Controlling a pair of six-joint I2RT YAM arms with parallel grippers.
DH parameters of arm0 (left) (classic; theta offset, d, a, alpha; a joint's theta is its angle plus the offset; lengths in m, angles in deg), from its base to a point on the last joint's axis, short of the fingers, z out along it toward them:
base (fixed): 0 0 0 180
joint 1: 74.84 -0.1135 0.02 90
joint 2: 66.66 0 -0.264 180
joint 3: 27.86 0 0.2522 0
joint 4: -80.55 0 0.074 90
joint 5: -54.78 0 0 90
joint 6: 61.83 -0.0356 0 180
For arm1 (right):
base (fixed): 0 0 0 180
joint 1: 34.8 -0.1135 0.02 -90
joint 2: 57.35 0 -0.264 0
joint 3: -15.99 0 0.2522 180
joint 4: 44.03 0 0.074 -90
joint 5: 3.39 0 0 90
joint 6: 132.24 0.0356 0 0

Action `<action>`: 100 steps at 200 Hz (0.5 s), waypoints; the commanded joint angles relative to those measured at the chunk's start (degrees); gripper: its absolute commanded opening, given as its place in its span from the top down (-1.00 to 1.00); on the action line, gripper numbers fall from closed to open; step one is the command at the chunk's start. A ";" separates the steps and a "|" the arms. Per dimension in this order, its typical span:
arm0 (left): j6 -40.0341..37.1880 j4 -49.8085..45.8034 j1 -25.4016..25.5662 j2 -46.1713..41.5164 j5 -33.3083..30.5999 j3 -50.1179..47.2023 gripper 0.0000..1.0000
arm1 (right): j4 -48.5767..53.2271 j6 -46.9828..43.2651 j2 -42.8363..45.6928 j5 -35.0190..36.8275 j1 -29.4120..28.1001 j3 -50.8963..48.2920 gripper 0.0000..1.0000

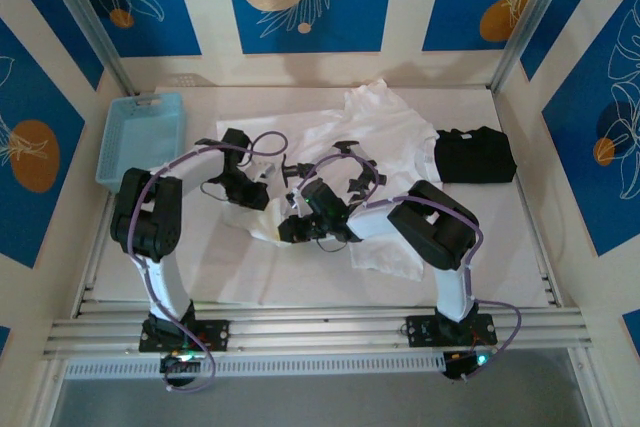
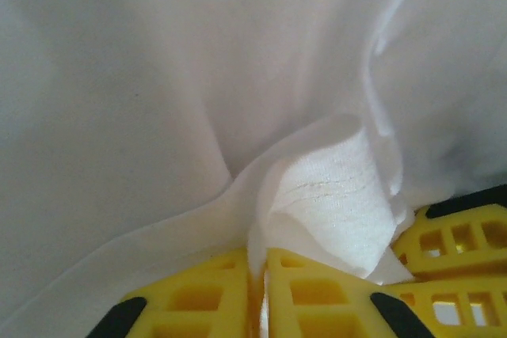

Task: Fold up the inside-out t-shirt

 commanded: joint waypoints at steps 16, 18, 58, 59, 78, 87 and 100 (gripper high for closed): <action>0.24 -3.53 0.41 -1.70 -1.24 1.82 1.00 | 1.13 -0.17 2.53 1.05 0.50 -0.51 0.77; 0.27 -3.70 0.41 -1.96 -1.48 1.82 1.00 | 1.18 -0.19 2.63 1.10 0.52 -0.50 0.77; 3.78 -6.40 -1.08 -9.65 -6.59 0.76 1.00 | 3.83 -1.56 4.26 1.54 0.68 0.94 0.67; 3.92 -6.46 -1.13 -9.87 -6.67 0.68 1.00 | 4.06 -1.65 4.46 1.53 0.69 0.98 0.66; 5.81 -6.77 -2.40 -15.02 -7.96 -1.77 1.00 | 6.22 -3.24 6.45 1.88 0.83 1.62 0.54; 6.61 -6.77 -3.22 -17.39 -8.77 -3.21 1.00 | 8.05 -4.47 7.73 2.15 0.96 2.13 0.47; 8.01 -6.07 -4.63 -21.56 -9.72 -5.58 1.00 | 10.95 -6.33 9.69 2.96 1.03 2.66 0.39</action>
